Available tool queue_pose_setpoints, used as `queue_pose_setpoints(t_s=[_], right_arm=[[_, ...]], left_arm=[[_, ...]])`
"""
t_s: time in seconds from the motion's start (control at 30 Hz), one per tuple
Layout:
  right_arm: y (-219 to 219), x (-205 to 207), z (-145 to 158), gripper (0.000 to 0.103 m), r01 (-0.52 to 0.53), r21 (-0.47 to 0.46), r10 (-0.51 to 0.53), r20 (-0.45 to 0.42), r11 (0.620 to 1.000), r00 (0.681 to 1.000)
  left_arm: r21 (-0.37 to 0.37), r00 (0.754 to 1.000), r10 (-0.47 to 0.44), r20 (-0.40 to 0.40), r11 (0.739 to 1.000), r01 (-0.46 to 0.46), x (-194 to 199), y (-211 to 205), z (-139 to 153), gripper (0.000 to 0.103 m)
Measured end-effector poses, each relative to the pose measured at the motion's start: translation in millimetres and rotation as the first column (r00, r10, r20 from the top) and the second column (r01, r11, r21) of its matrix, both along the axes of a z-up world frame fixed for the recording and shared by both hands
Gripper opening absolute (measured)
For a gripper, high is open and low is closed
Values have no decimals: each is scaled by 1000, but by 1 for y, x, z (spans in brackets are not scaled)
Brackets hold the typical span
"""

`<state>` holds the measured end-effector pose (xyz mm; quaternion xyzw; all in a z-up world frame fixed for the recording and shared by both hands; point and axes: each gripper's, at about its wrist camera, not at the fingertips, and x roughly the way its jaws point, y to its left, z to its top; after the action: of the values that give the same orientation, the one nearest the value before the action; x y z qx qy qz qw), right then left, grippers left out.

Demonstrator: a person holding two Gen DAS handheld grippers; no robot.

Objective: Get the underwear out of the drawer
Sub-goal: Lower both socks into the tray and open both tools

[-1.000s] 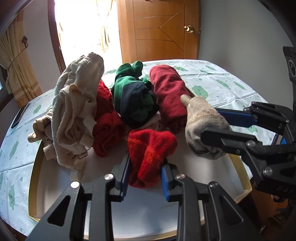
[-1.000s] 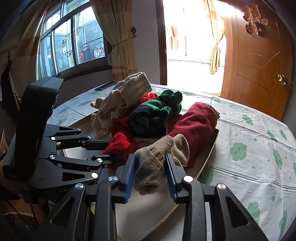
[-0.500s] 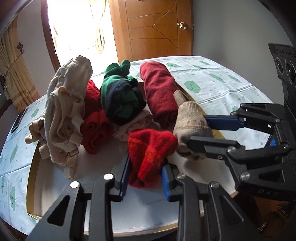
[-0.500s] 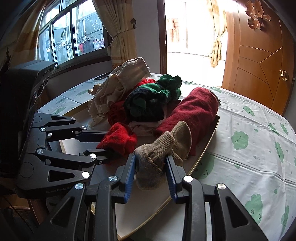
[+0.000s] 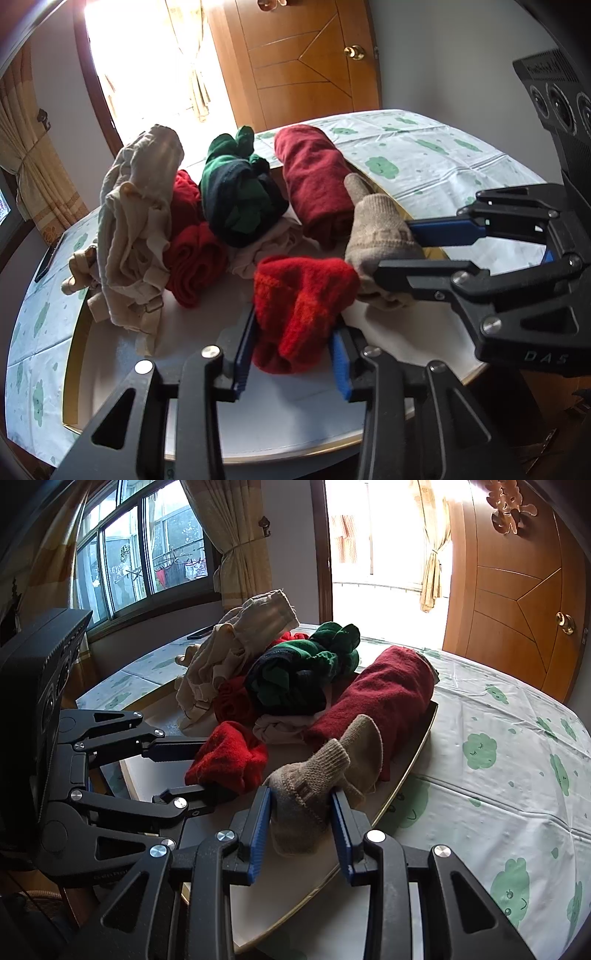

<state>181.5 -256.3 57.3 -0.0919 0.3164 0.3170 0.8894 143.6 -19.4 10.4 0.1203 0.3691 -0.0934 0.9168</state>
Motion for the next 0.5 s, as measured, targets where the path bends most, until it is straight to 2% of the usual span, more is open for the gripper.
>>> queue_pose_setpoints(t_s=[0.33,0.4,0.43,0.5], right_arm=[[1,-6,-1,36,-2,-7,2,21,1000,1000],[1,-7,-1,41,2,-6,-2,25,1000,1000],[0,-8,0,47,3,-1,-3,26,1000,1000],[0,-10,1,48,-4,9,3,29,1000,1000]], left_arm=[[-18,1000,-2,-12,1000,2,-8,4,1,49],[-17,1000,0,-11,1000,0,-9,3,0,56],[-17,1000,3,-6,1000,-3,-10,3,1,58],[-22,1000,4,-5,1000,-4,-11,4,1,59]])
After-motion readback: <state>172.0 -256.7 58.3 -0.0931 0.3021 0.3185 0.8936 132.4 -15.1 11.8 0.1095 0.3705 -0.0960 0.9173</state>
